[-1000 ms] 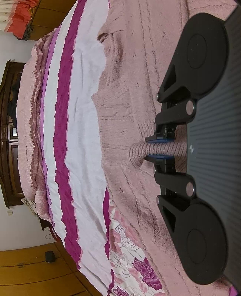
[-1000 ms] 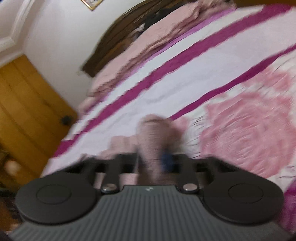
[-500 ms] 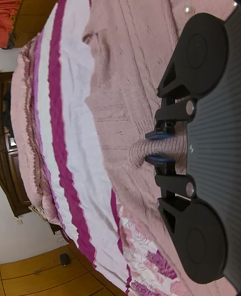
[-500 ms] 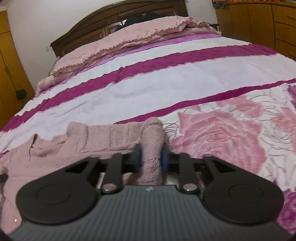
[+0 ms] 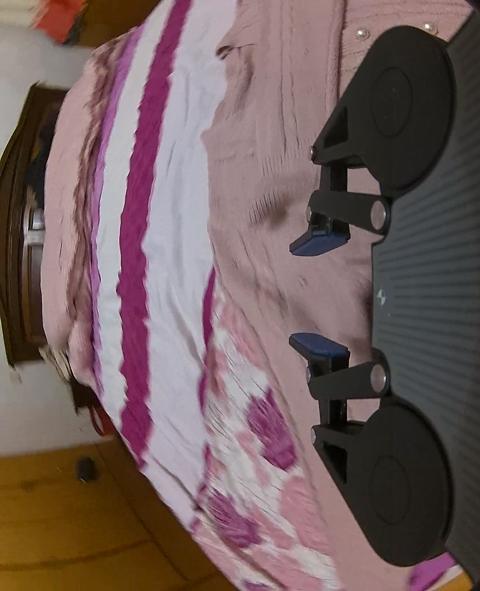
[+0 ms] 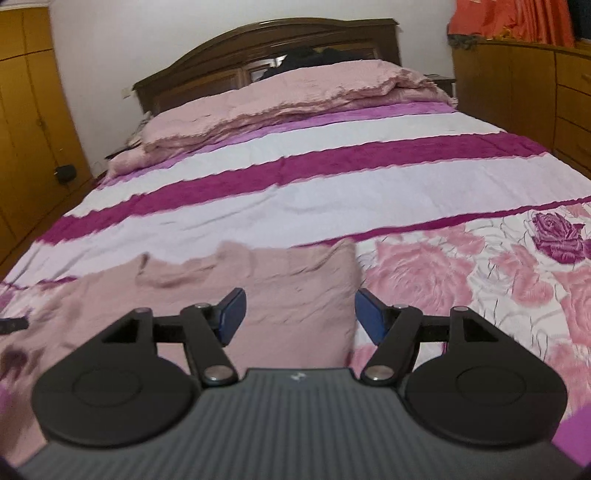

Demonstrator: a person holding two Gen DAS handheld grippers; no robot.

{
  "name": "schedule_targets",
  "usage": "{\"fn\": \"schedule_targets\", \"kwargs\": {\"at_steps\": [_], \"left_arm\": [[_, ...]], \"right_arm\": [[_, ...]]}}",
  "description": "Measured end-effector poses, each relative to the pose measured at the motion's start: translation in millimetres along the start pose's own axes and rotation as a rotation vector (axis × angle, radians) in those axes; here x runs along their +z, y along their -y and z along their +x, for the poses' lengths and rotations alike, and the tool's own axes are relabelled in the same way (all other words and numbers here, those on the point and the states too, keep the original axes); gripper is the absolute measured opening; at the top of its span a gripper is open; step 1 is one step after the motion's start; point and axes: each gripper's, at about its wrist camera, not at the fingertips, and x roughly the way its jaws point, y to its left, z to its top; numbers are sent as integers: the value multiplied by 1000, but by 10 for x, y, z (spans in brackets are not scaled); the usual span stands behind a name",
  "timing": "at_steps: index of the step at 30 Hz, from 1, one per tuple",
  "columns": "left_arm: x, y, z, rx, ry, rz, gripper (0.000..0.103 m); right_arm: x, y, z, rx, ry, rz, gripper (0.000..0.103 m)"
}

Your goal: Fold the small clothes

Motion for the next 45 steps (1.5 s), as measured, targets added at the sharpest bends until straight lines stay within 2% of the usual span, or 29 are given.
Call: {"fn": "schedule_targets", "kwargs": {"at_steps": [3,6,10,12,14,17,23,25,27,31,33,36,39,45], "left_arm": [[-65,-139,-70,-37,-9,-54,55],[-115,-89,-75,-58,-10,-22,55],[-105,153,-2,-97,33,47,55],[-91,312,69,-101,68,109,51],[-69,441,189,-104,53,134,42],[-66,528,368,-122,25,105,41],[-152,526,668,-141,-19,10,41],[-180,514,677,-179,-23,-8,21],[-182,501,684,-207,-40,-38,19],[-184,494,656,-171,-32,-63,9],[-181,498,577,-127,-4,-62,9],[-207,541,485,-52,36,-7,9],[-229,523,522,-49,-6,1,10],[-254,330,349,-68,-18,-37,11]], "right_arm": [[-139,-148,-74,11,-21,-43,67],[-274,-213,-47,-51,-26,-89,66],[-386,-167,67,-86,-26,-59,66],[-442,-129,155,-106,-24,-54,66],[-519,-101,244,-136,-36,-62,66],[-659,-36,378,-164,-62,-66,66],[-818,99,389,-117,-16,-5,69],[-836,110,400,-110,-11,-3,71],[-850,104,407,-106,-6,-4,72],[-867,99,408,-103,2,-8,73],[-870,104,409,-100,5,-5,73],[-876,118,415,-95,8,0,74],[-880,118,415,-96,8,0,74],[-866,118,415,-98,1,-4,74]]}}
